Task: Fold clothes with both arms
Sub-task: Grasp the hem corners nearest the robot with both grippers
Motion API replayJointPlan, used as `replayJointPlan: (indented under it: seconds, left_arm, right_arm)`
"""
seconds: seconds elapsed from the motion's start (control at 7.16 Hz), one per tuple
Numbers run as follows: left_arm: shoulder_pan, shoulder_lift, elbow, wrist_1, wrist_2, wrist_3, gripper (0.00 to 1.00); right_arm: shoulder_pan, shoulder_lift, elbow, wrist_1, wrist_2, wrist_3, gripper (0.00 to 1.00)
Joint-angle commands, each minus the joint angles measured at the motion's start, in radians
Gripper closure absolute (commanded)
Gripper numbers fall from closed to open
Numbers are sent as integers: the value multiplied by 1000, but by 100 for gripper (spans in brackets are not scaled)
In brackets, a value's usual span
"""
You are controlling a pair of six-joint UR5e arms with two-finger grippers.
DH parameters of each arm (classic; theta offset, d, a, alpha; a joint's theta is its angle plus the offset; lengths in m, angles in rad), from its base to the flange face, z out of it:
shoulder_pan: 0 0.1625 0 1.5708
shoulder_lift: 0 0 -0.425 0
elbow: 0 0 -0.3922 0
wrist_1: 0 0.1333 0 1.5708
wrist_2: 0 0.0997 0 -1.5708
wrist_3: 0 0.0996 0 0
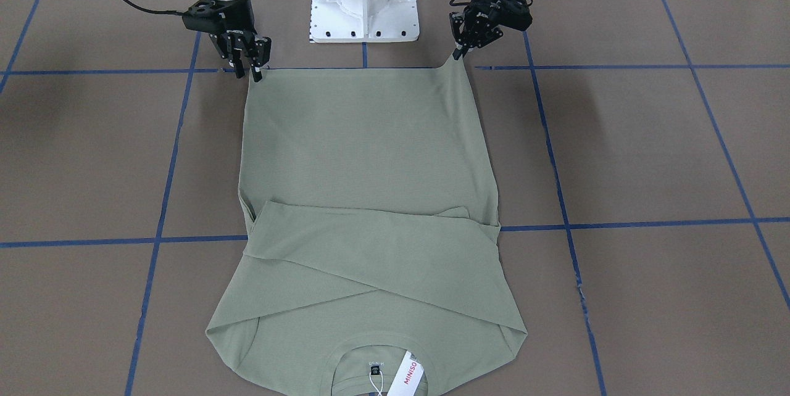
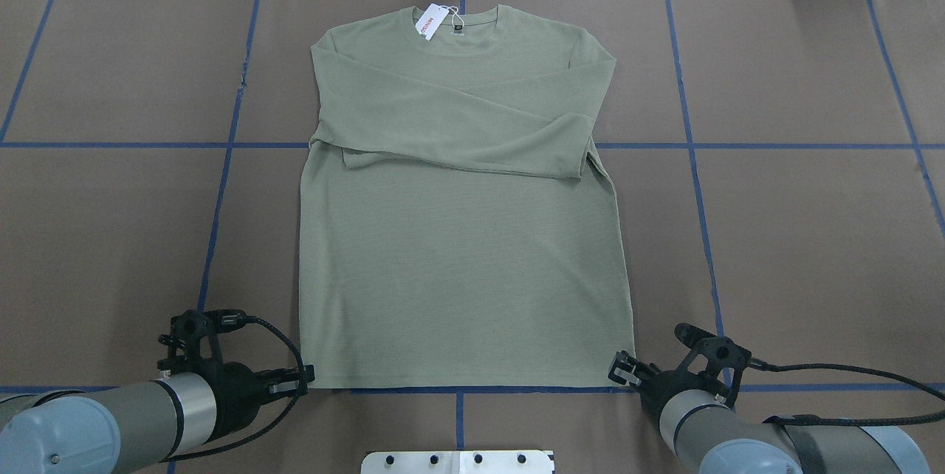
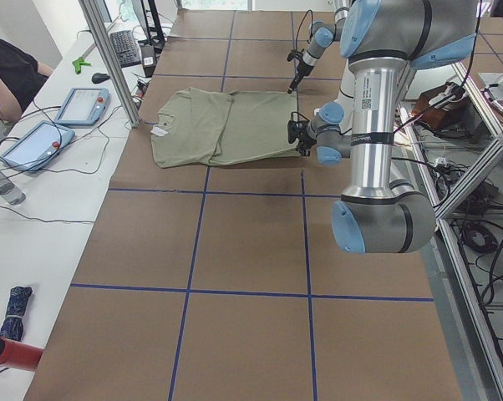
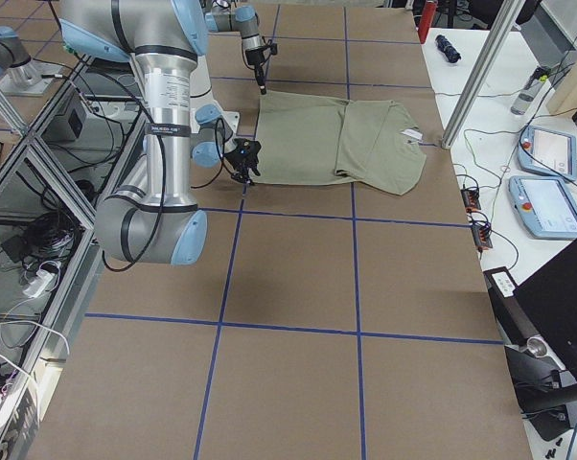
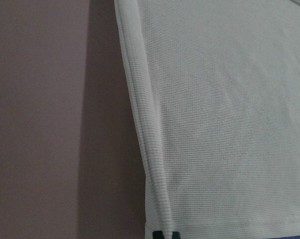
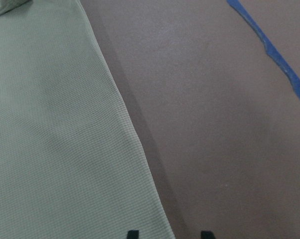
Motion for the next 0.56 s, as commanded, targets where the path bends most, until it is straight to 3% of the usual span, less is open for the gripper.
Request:
replayJointPlan:
  seconds: [0.0, 0.14, 0.28, 0.42]
  left_arm:
    - [0, 0, -2, 0, 0, 0, 100]
    - [0, 0, -2, 0, 2, 0, 100]
    - [0, 0, -2, 0, 2, 0, 100]
    - [0, 2, -8, 0, 2, 0, 100]
  right_arm:
    - [-5, 9, -8, 1, -2, 2, 50]
    - [-5, 30, -18, 1, -12, 4, 55]
    - [-7, 35, -21, 1, -17, 7, 84]
    - [-2, 38, -17, 1, -20, 7, 100]
